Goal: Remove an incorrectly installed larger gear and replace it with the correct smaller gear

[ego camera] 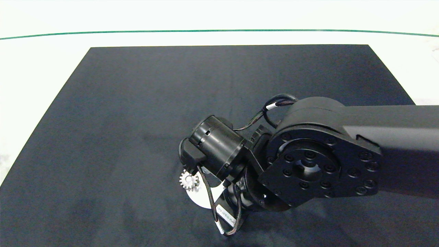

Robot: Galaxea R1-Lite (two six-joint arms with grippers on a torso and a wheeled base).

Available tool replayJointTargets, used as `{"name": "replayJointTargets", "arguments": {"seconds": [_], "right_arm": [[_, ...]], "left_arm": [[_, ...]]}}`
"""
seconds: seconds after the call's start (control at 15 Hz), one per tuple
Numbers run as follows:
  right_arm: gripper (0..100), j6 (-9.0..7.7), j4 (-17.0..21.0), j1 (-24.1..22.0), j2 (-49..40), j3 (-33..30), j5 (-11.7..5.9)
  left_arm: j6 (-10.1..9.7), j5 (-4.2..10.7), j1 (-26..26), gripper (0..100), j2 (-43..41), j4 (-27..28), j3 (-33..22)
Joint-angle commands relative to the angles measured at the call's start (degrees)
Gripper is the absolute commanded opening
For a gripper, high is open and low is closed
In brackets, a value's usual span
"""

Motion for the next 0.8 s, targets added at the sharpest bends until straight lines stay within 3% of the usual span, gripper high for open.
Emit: {"name": "replayJointTargets", "arguments": {"seconds": [0.07, 0.8], "right_arm": [[22, -0.01, 0.3, 0.3, -0.2, -0.5, -0.12], [22, -0.01, -1.4, 0.3, 0.2, -0.7, -0.03]], "left_arm": [[0.03, 0.08, 0.1, 100, 0.0, 0.3, 0.0], [0.03, 0.08, 0.1, 100, 0.0, 0.3, 0.0]]}}
